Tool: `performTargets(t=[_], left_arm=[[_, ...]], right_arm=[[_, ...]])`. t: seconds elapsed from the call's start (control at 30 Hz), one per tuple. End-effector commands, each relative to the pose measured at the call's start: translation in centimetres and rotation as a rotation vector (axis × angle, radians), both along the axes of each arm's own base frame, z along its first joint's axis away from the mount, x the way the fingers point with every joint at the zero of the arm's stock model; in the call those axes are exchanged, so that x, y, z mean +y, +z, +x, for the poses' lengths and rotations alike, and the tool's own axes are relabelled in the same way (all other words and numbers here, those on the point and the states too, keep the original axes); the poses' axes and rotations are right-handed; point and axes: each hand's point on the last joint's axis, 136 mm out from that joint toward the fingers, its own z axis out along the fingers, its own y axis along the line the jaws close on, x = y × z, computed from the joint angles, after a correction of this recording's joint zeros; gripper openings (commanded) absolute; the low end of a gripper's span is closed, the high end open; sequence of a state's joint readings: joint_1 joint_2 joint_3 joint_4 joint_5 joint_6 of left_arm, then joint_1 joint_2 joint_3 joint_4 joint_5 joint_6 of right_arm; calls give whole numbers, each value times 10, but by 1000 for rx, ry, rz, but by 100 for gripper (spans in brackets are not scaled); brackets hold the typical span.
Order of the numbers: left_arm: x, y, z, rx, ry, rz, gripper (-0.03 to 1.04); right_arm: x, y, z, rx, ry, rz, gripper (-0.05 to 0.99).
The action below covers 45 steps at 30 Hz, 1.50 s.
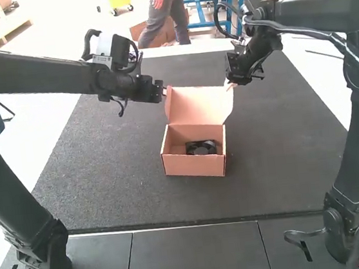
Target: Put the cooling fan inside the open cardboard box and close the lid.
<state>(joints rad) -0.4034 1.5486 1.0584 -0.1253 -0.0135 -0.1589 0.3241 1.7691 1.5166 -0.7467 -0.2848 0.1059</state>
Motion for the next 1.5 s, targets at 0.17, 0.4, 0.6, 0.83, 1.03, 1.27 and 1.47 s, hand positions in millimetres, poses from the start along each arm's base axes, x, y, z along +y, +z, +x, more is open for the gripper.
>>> performTargets(t=[0.17, 0.4, 0.6, 0.83, 1.03, 1.27, 1.47], left_arm=[[-11, 14, -1, -14, -25, -19, 97], [-8, 13, -10, 11, -27, -4, 97], [-5, 14, -17, 25, -31, 8, 97], [-4, 11, -26, 53, -38, 17, 97], [-10, 7, -41, 63, -67, 12, 97], [-14, -4, -59, 94, -104, 5, 97], [-15, -16, -74, 115, -123, 11, 97]], right_arm=[[30, 13, -18, 27, 80, 58, -1], [40, 6, -42, 100, 143, 52, -1], [44, 2, -59, 148, 180, 35, -1], [46, -3, -82, 206, 232, 6, -1], [42, -2, -89, 227, 233, -2, -1], [41, -2, -96, 232, 235, -3, -1], [40, -4, -109, 253, 251, -4, -1]])
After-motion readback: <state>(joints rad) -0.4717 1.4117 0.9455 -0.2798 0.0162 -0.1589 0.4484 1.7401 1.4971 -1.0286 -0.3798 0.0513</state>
